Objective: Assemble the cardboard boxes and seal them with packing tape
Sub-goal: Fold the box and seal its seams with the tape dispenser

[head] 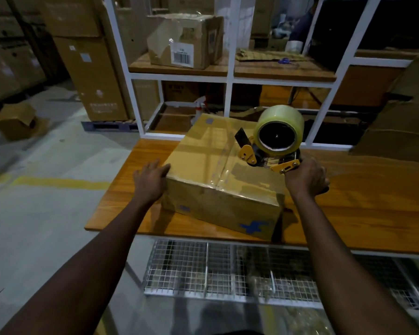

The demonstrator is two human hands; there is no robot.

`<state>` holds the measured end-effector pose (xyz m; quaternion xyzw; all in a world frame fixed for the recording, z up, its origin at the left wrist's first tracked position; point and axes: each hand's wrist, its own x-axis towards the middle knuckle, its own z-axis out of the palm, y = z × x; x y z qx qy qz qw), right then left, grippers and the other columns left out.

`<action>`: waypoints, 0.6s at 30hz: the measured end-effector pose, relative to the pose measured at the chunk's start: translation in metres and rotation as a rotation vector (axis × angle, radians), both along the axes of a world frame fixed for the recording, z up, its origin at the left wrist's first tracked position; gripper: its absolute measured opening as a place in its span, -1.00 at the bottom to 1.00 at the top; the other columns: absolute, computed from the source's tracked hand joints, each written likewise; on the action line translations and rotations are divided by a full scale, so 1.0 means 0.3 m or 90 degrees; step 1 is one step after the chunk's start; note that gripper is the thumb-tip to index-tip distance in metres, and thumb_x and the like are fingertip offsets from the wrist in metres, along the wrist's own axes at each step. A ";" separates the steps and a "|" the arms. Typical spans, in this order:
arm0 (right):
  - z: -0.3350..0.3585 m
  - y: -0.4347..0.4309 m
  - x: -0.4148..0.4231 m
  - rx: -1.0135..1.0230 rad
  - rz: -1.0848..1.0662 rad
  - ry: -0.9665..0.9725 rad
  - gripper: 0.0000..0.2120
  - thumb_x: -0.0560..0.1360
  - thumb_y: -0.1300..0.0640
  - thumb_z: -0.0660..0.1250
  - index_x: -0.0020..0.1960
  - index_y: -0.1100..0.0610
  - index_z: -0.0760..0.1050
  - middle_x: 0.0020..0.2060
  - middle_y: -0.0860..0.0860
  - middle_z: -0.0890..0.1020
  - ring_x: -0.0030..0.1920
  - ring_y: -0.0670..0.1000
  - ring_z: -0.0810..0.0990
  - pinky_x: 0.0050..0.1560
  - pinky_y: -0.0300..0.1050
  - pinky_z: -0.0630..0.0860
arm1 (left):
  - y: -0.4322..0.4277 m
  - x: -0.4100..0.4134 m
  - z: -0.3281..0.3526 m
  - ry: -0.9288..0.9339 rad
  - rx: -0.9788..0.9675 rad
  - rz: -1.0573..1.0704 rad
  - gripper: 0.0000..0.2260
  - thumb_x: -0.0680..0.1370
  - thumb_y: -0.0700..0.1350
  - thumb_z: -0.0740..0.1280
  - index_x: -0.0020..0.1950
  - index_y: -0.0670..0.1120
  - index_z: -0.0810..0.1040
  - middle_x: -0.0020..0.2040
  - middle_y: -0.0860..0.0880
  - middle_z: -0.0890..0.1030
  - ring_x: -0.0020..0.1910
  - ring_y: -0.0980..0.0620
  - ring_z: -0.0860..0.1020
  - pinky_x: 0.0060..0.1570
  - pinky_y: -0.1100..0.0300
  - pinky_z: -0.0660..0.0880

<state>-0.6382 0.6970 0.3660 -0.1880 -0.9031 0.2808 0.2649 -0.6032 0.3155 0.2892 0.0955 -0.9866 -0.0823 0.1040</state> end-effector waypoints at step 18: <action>0.021 0.438 -0.041 0.029 -0.068 -0.001 -0.87 0.53 0.03 0.36 -0.06 0.07 0.63 0.03 0.13 0.64 0.20 0.27 0.47 0.14 0.16 0.33 | 1.078 -0.129 0.095 -0.246 -0.014 -0.235 -0.05 0.49 0.38 0.24 0.62 -0.04 -0.19 0.62 -0.10 -0.23 0.53 -0.41 -0.22 0.36 -0.50 -0.19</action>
